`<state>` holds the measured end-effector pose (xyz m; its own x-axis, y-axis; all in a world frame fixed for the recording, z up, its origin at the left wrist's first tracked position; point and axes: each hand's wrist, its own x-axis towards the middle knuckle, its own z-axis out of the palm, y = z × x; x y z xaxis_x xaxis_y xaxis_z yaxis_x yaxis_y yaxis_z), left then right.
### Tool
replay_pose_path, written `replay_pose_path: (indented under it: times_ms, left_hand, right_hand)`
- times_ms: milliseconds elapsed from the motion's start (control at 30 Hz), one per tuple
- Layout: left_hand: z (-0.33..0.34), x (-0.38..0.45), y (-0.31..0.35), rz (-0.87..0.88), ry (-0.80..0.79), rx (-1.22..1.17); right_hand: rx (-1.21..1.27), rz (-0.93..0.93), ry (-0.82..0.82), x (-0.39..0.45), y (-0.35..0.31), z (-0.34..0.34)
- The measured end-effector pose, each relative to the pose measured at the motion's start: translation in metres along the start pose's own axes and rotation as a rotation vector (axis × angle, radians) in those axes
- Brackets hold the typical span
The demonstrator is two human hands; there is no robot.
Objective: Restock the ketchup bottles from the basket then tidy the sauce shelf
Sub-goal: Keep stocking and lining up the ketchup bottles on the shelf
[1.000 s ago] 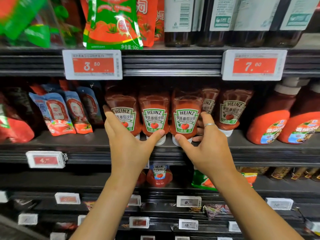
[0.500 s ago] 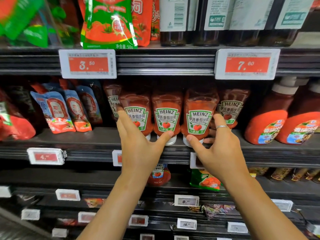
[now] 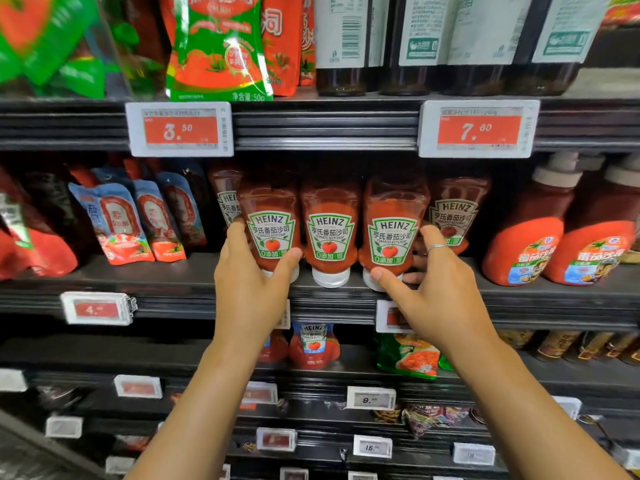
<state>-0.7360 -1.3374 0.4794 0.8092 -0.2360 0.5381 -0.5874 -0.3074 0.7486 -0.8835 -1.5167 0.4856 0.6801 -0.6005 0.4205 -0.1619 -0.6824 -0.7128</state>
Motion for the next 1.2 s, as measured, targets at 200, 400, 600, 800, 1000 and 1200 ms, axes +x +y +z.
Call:
replay_pose_path:
  times_ms: [200, 400, 600, 800, 1000, 1200]
  left_hand:
    - [-0.016, 0.01, -0.008, 0.024, 0.001, 0.045]
    - [-0.035, 0.056, -0.029, -0.208, 0.054, -0.16]
    - [-0.02, 0.079, -0.05, -0.326, -0.088, -0.274]
    - [-0.017, 0.084, -0.067, -0.17, -0.162, -0.327]
    - [-0.029, 0.085, -0.072, -0.166, -0.287, -0.245]
    - [-0.048, 0.068, -0.078, -0.158, -0.229, -0.168]
  right_hand:
    - [0.021, 0.015, -0.005, 0.006, 0.0, -0.018]
    - [-0.023, 0.045, 0.371, 0.022, 0.013, -0.047]
    - [-0.172, 0.113, 0.392, 0.027, 0.006, -0.025]
    - [-0.101, 0.25, 0.407, 0.04, 0.007, -0.006]
    - [-0.149, 0.194, 0.423, 0.033, 0.014, -0.009]
    - [-0.147, 0.132, 0.409, 0.013, 0.012, -0.019]
